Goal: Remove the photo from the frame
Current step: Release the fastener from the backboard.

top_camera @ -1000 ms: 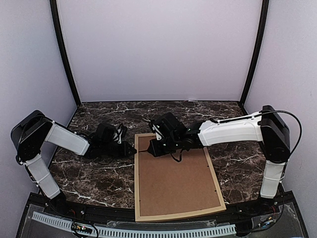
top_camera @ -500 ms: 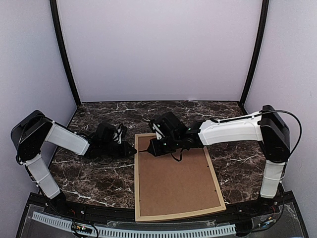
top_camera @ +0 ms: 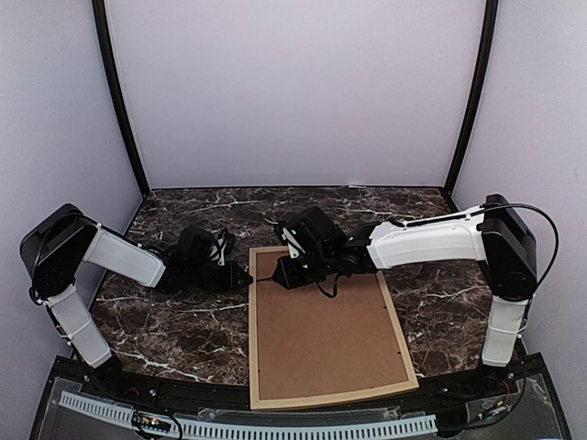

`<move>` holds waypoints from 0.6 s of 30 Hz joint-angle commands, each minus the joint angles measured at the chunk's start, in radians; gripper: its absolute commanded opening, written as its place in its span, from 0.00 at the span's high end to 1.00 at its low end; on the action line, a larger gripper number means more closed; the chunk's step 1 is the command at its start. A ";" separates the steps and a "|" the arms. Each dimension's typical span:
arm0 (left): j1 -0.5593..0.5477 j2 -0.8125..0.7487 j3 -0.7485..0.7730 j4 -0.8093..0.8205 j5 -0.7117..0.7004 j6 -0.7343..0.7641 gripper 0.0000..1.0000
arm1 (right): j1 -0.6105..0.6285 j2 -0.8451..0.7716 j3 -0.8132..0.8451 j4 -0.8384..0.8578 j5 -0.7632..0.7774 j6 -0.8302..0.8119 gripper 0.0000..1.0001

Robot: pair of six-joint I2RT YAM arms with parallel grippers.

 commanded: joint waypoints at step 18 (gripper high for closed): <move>-0.015 0.051 -0.004 -0.112 0.039 0.013 0.87 | 0.081 -0.002 0.094 0.283 -0.134 -0.228 1.00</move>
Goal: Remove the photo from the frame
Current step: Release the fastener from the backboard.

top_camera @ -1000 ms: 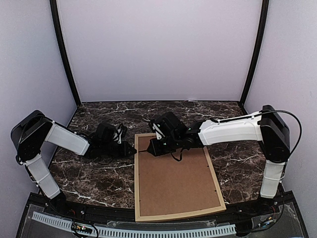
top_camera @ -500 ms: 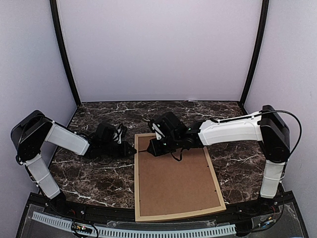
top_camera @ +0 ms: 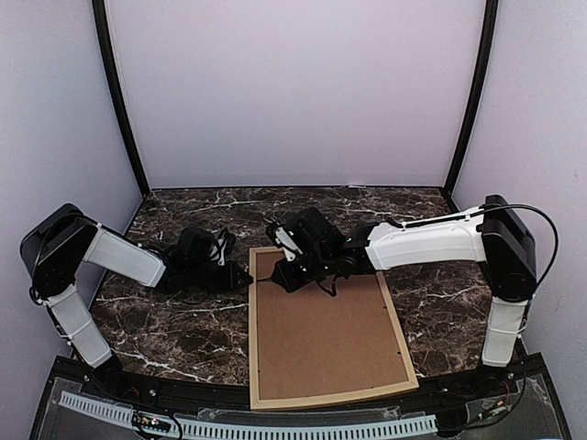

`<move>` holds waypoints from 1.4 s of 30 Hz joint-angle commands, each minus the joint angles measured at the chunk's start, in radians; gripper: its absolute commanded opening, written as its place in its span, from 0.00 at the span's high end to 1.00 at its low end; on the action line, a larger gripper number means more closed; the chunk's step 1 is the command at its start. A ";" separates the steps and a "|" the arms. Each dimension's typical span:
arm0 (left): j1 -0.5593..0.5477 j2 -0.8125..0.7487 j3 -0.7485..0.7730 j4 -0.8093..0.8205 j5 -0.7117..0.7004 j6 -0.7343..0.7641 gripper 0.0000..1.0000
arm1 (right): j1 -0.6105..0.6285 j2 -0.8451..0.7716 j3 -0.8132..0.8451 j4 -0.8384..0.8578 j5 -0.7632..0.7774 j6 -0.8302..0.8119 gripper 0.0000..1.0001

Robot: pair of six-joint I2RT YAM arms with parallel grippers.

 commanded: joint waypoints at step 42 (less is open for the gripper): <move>-0.016 0.024 0.013 -0.184 -0.025 -0.005 0.88 | 0.030 -0.065 -0.171 0.222 0.113 0.177 1.00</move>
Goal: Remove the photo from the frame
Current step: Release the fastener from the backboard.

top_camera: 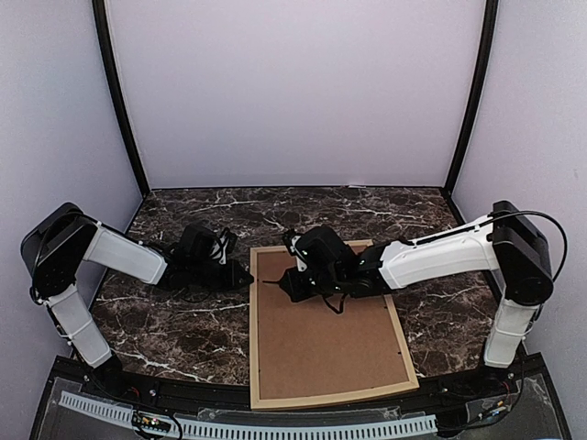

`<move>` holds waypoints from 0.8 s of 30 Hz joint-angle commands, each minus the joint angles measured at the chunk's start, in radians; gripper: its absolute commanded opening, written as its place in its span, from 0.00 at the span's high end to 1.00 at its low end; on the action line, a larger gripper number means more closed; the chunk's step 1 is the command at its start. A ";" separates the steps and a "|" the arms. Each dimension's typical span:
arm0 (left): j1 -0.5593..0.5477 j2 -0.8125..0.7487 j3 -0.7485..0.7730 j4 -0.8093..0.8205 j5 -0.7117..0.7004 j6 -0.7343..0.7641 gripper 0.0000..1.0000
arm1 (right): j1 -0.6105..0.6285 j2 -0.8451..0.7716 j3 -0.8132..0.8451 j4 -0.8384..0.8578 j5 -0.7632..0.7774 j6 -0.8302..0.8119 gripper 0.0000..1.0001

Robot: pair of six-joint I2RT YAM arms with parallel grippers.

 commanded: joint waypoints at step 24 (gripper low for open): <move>-0.012 0.039 -0.019 -0.114 0.007 -0.004 0.88 | -0.024 0.022 0.033 0.030 -0.020 0.025 1.00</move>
